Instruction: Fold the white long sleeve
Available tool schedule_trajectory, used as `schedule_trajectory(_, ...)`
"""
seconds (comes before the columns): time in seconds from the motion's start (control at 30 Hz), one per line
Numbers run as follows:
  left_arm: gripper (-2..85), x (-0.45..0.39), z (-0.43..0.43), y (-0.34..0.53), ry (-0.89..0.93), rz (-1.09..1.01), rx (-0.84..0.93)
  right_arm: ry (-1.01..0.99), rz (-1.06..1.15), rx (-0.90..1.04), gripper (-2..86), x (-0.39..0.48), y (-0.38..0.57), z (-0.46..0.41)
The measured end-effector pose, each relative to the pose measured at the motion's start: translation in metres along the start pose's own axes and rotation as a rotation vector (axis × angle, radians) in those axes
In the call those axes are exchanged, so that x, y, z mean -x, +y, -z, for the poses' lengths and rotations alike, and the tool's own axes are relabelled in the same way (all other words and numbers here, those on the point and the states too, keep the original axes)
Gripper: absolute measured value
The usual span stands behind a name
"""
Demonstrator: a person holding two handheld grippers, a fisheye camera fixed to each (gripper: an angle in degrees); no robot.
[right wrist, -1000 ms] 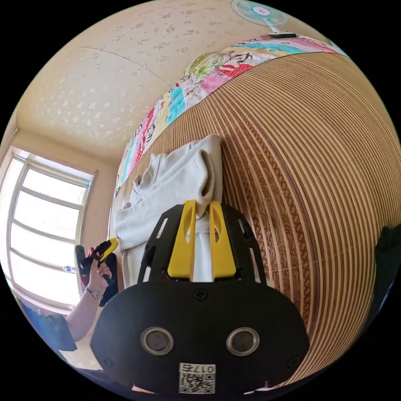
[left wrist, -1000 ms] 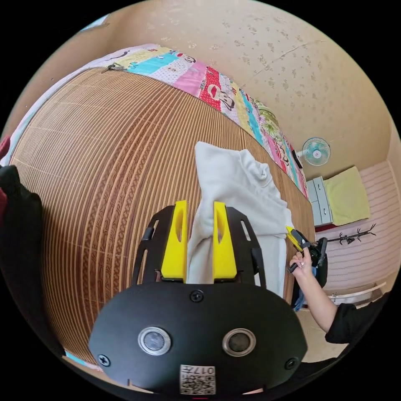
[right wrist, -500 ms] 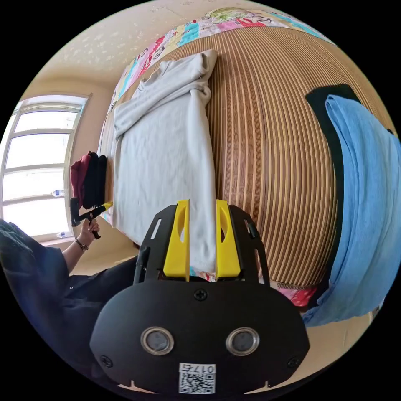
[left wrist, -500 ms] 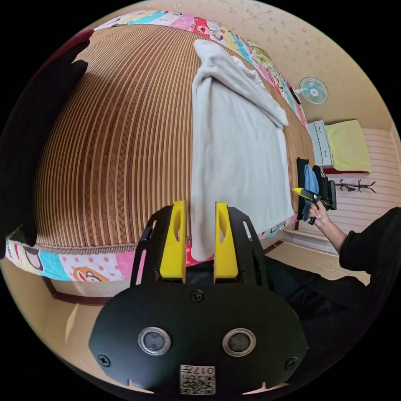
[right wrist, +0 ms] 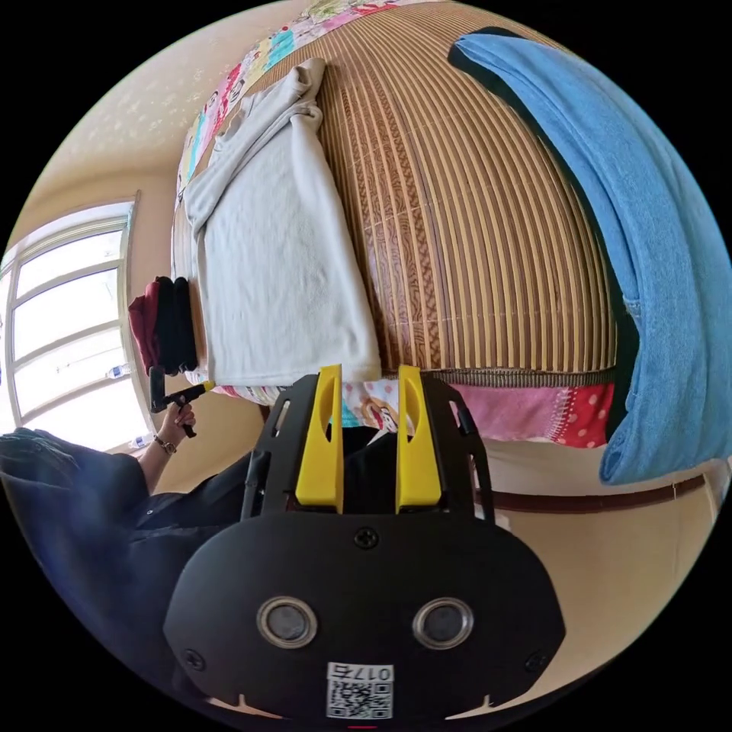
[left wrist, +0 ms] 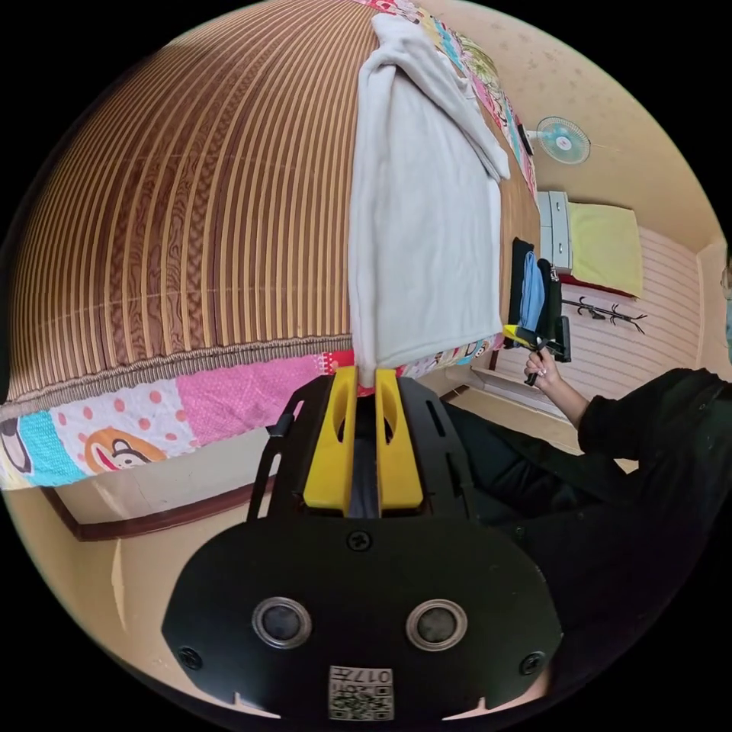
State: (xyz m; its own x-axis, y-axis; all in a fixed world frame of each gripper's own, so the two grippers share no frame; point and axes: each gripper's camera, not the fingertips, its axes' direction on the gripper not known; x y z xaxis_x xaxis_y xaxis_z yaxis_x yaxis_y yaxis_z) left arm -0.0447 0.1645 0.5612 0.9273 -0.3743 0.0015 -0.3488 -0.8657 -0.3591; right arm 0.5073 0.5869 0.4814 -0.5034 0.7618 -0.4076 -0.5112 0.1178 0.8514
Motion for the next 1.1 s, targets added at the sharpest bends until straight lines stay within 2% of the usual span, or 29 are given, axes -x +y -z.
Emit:
schedule_trajectory(0.13, 4.4, 0.005, 0.024, 0.007, 0.049, -0.036, -0.007, -0.111, -0.064, 0.007, 6.3, -0.014, 0.002, -0.010)
schedule_trajectory(0.23, 4.2, 0.008, 0.043, 0.023, 0.109, -0.036, -0.039, -0.060, -0.099, -0.038, 4.3, -0.008, 0.023, -0.008)
schedule_trajectory(0.3, 4.1, 0.013, 0.054, 0.041, 0.152, -0.017, -0.049, -0.111, -0.133, -0.065, 3.9, -0.011, 0.043, 0.001)
schedule_trajectory(0.4, 4.0, 0.033, 0.062, 0.085, 0.359, 0.070, -0.053, -0.301, -0.231, -0.080, 3.5, -0.033, 0.090, 0.018)
schedule_trajectory(0.5, 4.0, 0.048, 0.068, 0.141, 0.603, 0.168, -0.133, -0.504, -0.308, -0.132, 3.3, -0.050, 0.141, 0.043)
schedule_trajectory(0.57, 4.1, 0.051, 0.079, 0.173, 0.797, 0.221, -0.289, -0.620, -0.336, -0.237, 3.2, -0.055, 0.161, 0.063)
schedule_trajectory(0.63, 4.1, 0.048, 0.089, 0.178, 0.914, 0.217, -0.450, -0.773, -0.336, -0.403, 3.1, -0.053, 0.164, 0.078)
schedule_trajectory(0.8, 4.1, 0.047, 0.106, 0.108, 1.101, 0.099, -0.736, -0.930, -0.184, -0.567, 2.9, -0.028, 0.084, 0.066)
schedule_trajectory(0.97, 4.1, 0.051, 0.136, -0.007, 1.023, 0.002, -0.904, -0.971, -0.173, -0.659, 3.0, -0.009, -0.031, 0.034)
schedule_trajectory(1.1, 4.0, 0.063, 0.142, -0.073, 0.960, 0.056, -0.963, -0.904, -0.189, -0.676, 3.1, 0.003, -0.109, 0.005)
